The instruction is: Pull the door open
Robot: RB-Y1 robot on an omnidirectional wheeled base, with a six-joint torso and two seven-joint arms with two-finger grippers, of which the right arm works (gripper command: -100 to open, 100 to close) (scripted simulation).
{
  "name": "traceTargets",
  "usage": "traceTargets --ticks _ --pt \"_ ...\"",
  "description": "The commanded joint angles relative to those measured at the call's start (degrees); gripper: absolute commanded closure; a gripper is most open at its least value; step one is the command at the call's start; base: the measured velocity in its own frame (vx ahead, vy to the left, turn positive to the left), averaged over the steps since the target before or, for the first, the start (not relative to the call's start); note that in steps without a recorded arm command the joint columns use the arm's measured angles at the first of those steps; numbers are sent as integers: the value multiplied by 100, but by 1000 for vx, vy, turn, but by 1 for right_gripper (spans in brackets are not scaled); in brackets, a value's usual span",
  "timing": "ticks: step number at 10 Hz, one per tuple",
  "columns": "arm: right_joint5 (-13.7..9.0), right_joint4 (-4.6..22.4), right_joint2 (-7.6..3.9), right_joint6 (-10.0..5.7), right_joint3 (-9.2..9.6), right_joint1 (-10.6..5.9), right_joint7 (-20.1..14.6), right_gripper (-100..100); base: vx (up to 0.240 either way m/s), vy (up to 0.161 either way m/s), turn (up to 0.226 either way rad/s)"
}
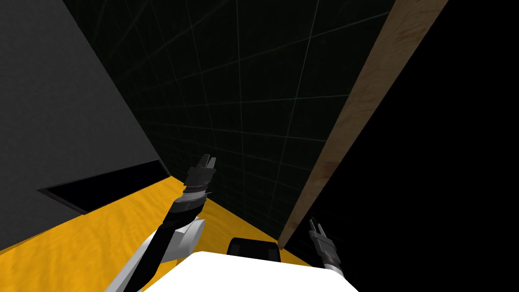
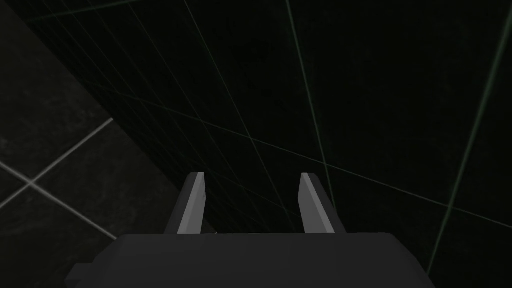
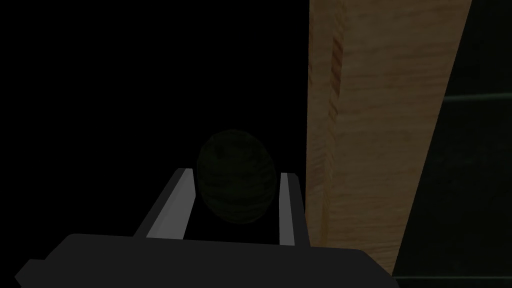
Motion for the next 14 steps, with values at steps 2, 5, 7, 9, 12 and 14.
traceTargets --ticks 2,5,7,9,12,14 --pt "-30 2 31 7 29 22 -280 100 -35 -3 33" --pt "-95 -23 47 0 35 51 -726 100 -43 -2 47" --pt "-130 -36 56 -4 37 66 -968 100 -41 -9 44" --pt "-168 -51 66 -9 40 83 -1236 100 -39 2 45" --pt "-233 -77 82 -16 45 113 -1706 100 -42 -4 53" --pt "-277 -94 93 -21 49 132 -2019 100 -44 -2 48"
